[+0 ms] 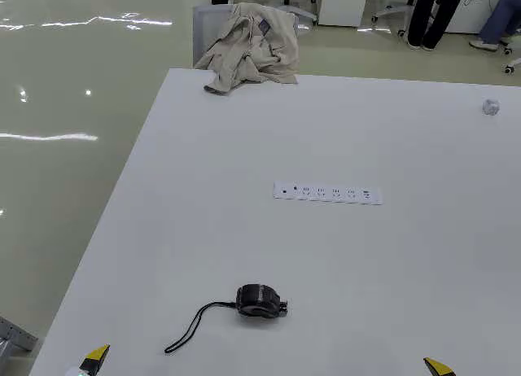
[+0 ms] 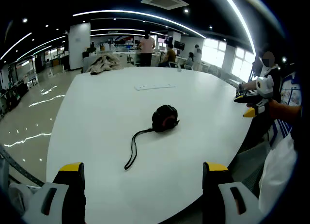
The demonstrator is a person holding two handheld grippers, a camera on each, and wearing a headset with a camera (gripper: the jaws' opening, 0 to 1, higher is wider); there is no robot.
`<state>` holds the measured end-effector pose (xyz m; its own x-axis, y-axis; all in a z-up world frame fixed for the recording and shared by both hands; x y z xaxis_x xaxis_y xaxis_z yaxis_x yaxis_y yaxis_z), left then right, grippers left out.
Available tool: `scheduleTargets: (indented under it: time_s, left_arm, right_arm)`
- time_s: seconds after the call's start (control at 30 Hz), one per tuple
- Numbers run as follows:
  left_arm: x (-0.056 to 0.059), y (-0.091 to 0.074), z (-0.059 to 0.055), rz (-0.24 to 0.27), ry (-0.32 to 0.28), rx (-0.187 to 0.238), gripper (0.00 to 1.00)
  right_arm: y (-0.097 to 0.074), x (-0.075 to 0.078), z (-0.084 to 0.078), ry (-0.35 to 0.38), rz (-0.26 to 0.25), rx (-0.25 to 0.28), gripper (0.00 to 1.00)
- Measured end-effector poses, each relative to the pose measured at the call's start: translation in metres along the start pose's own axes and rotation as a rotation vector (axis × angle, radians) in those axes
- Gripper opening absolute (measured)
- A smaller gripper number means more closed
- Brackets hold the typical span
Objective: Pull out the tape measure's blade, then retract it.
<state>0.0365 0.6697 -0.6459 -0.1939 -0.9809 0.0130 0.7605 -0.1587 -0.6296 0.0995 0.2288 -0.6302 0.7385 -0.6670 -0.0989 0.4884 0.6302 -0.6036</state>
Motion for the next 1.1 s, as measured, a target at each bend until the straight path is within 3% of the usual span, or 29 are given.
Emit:
scheduleTargets:
  time_s: [0.27, 0.5, 1.1]
  left_arm:
    - [0.007, -0.005, -0.001, 0.0, 0.002, 0.009, 0.99]
    - [0.004, -0.01, -0.003, 0.013, 0.01, 0.018, 0.99]
    - [0.008, -0.008, 0.002, 0.001, 0.036, 0.027, 0.99]
  right_arm:
    - [0.009, -0.005, 0.009, -0.009, 0.025, 0.006, 0.84]
    - [0.012, -0.007, 0.01, -0.032, 0.045, 0.001, 0.84]
    - [0.006, -0.006, 0.008, -0.032, 0.032, 0.006, 0.84]
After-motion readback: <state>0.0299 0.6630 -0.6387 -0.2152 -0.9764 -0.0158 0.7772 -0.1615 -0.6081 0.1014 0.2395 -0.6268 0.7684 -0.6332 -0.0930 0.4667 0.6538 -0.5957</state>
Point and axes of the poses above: the centre of the closed fingertips' face, and the gripper's own axes: y roughly forward along the fingers, x roughly to its right, z roughly out of its top, the point moved 8 cm from there along -y, roughly backward along the fingers, and after that the axes turned 7 degrees about z, right-handed, at the moved point
